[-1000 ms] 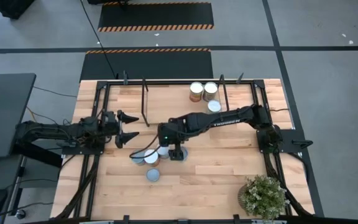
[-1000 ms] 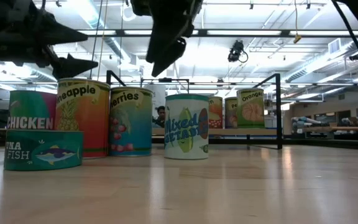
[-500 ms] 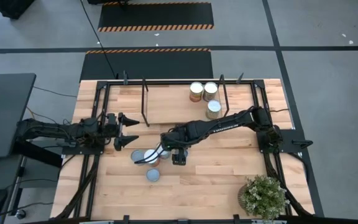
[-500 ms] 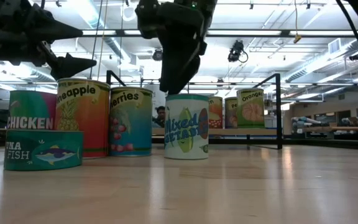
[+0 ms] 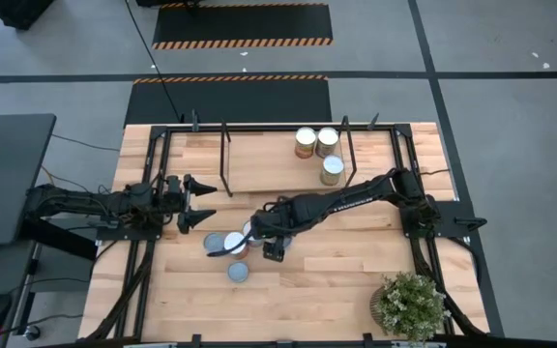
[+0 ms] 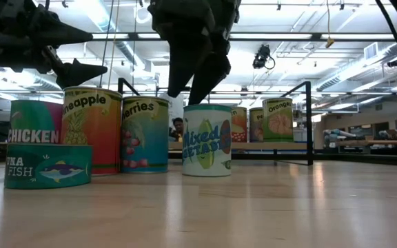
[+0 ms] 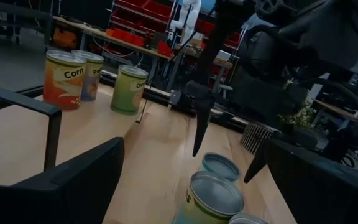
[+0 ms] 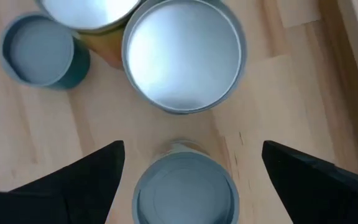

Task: Pick and place cans onto a shelf
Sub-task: Put the canned vegetables on the shelf

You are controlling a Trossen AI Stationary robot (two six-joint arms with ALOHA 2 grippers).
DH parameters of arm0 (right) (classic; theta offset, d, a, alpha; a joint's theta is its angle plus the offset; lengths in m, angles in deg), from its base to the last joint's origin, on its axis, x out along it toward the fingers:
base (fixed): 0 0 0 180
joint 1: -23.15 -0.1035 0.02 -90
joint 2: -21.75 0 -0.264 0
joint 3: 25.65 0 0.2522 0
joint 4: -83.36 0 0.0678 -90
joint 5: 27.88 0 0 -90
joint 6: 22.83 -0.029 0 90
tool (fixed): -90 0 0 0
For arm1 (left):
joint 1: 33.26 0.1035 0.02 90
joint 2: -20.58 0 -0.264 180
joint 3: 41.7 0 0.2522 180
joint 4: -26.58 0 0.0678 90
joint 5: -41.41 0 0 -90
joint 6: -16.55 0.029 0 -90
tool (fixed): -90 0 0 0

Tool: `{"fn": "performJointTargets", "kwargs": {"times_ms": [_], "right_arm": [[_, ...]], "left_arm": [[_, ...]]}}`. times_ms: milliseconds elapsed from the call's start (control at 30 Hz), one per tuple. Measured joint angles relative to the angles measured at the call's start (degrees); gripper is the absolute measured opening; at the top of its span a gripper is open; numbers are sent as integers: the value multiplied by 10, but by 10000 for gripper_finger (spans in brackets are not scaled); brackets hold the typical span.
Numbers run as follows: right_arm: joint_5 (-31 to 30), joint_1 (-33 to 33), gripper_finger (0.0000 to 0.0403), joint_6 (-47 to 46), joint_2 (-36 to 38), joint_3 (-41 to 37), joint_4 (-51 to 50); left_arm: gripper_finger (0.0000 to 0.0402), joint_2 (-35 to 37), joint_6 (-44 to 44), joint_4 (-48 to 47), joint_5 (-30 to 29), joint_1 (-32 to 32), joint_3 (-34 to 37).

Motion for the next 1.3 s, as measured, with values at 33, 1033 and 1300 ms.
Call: {"fn": "performJointTargets", "kwargs": {"times_ms": [33, 1033, 1300], "right_arm": [[-2, -2, 388, -8, -2, 0, 0], [24, -15, 305, -23, -46, 0, -50], [-15, 11, 304, 62, 5, -1, -107]], "left_arm": [[393, 0, 0, 0, 0, 0, 0], [393, 0, 1, 2, 0, 0, 0], [393, 0, -4, 2, -4, 2, 0]]}}
